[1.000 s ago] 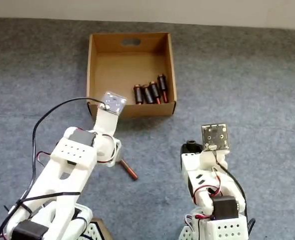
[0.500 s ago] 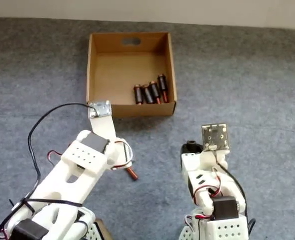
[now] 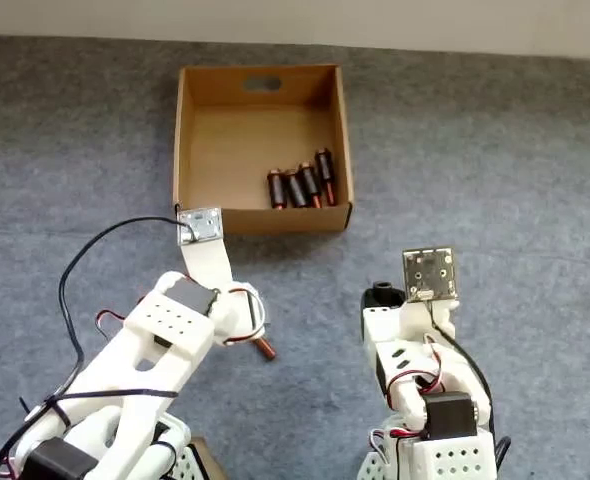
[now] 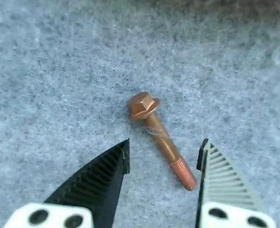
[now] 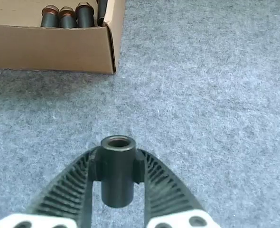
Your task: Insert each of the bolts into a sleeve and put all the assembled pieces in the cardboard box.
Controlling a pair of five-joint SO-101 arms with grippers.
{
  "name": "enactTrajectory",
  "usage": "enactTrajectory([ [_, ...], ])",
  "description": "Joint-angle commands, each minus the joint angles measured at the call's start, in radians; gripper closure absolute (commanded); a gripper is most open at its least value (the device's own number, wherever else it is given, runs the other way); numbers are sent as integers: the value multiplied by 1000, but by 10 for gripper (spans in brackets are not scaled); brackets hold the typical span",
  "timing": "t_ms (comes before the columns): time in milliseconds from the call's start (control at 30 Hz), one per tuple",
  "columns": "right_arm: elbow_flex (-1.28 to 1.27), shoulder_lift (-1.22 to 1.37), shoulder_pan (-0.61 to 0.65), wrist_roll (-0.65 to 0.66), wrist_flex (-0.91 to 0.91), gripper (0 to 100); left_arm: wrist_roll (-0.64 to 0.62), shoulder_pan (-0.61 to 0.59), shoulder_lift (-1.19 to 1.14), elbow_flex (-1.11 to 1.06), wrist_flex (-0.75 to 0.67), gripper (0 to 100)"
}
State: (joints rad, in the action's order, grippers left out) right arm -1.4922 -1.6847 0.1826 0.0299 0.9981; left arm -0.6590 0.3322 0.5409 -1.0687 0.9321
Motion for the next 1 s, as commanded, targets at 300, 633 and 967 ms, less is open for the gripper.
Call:
enactTrajectory([
  [300, 5, -10, -5, -6, 2, 992, -14, 13, 18, -5, -49, 758],
  [633, 5, -10, -5, -6, 2, 992, -9, 16, -142, 35, -63, 758],
  [967, 5, -10, -5, -5, 2, 992, -9, 12, -236, 90, -63, 776],
])
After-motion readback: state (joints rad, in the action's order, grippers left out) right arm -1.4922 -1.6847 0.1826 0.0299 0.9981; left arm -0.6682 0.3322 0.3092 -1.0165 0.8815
